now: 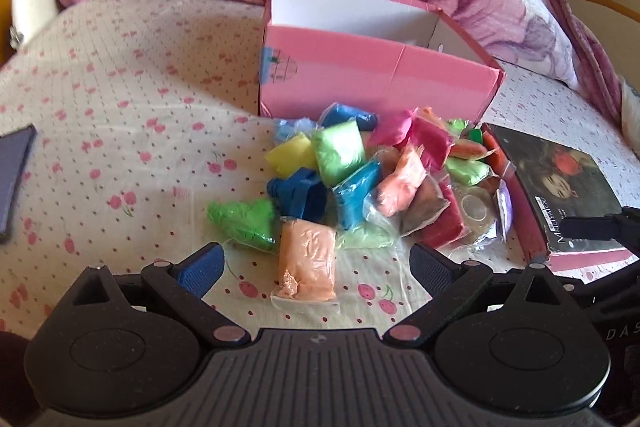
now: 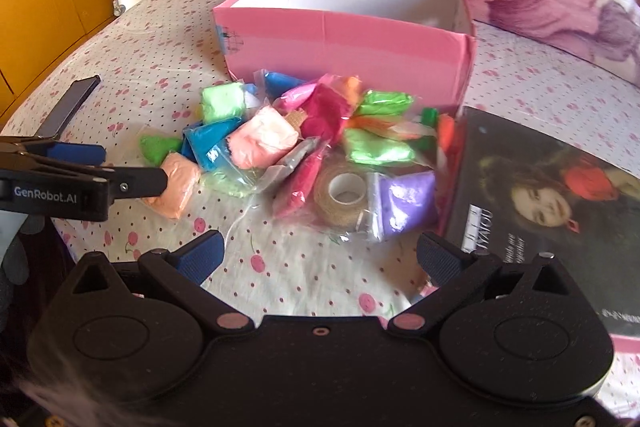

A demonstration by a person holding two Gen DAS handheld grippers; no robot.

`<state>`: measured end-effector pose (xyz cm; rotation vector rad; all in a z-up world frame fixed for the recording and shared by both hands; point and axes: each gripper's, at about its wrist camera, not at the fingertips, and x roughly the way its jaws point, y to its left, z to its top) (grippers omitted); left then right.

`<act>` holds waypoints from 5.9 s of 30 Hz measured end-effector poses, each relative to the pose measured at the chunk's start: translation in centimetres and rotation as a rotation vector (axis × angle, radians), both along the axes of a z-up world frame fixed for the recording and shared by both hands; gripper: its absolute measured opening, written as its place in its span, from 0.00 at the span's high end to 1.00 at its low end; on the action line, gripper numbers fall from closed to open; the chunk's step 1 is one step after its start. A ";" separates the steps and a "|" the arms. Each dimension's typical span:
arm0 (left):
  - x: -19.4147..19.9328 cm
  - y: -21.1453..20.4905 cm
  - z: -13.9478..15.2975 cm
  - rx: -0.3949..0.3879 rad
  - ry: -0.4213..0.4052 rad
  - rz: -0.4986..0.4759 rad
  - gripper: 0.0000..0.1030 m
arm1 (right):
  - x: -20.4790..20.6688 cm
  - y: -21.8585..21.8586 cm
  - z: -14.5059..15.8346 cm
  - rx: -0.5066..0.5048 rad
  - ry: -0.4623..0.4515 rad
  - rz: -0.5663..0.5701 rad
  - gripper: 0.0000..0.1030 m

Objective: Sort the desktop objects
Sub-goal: 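Move both tools toward the pile of coloured clay bags, then grasp the peach clay bag with the left tool while the right tool grasps a pink bag, then drop the peach bag into the pink box while the right tool carries the pink bag, then lower the pink bag into the pink box and open the right tool while the left tool withdraws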

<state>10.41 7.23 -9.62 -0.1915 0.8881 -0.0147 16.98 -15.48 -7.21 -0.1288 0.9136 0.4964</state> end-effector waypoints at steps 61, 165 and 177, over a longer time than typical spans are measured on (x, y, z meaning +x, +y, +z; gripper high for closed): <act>1.3 2.0 -2.9 -0.051 0.052 -0.020 0.70 | 3.8 1.4 -2.6 0.113 0.026 0.101 0.85; 27.0 -1.2 4.8 0.127 -0.061 -0.050 0.55 | 12.6 -3.9 5.8 0.396 -0.056 0.017 0.85; 14.9 -0.1 6.6 -0.002 -0.161 0.002 0.55 | 15.6 -3.1 7.7 0.351 -0.076 0.003 0.86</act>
